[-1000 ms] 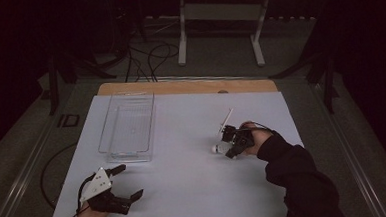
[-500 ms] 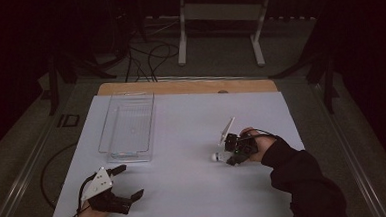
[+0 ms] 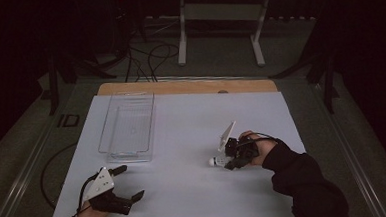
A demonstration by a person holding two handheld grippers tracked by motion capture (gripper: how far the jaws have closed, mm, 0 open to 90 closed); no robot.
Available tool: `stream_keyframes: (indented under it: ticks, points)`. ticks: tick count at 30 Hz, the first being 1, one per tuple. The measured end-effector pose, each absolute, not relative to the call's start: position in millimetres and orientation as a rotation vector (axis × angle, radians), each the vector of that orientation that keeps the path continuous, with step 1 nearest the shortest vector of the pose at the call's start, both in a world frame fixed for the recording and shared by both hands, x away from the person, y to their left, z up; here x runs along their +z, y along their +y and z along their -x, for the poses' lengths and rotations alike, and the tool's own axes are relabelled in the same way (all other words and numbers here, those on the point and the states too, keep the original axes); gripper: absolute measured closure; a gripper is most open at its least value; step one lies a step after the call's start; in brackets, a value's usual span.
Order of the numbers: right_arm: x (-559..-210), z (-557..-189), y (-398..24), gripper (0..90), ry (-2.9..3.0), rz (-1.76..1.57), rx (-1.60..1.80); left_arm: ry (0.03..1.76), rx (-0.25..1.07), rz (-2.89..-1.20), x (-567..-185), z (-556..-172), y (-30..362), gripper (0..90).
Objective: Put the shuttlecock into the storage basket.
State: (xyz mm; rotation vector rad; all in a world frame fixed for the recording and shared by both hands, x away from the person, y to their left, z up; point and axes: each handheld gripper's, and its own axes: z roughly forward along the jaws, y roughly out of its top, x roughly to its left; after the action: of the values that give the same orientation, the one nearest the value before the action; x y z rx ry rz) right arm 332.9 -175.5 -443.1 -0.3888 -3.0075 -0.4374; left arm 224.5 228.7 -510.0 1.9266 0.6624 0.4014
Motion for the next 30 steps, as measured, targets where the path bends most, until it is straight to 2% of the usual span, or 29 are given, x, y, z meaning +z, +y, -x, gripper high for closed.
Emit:
stream_keyframes:
  ticks: [11, 18, 30]
  points:
    - [-437.8, -326.5, -169.5, 89.8, -3.025, 0.336, -0.468, 0.613, 0.318, -1.972, -501.2, -224.6, 227.6, 0.0]
    - [-432.7, -324.5, -170.5, 89.7, -3.033, 0.335, -0.466, 0.601, 0.346, -1.988, -481.6, -227.1, 226.5, 0.0]
    - [-424.5, -319.6, -173.3, 89.8, -3.029, 0.333, -0.477, 0.581, 0.258, -2.052, -438.4, -240.0, 216.7, 0.0]
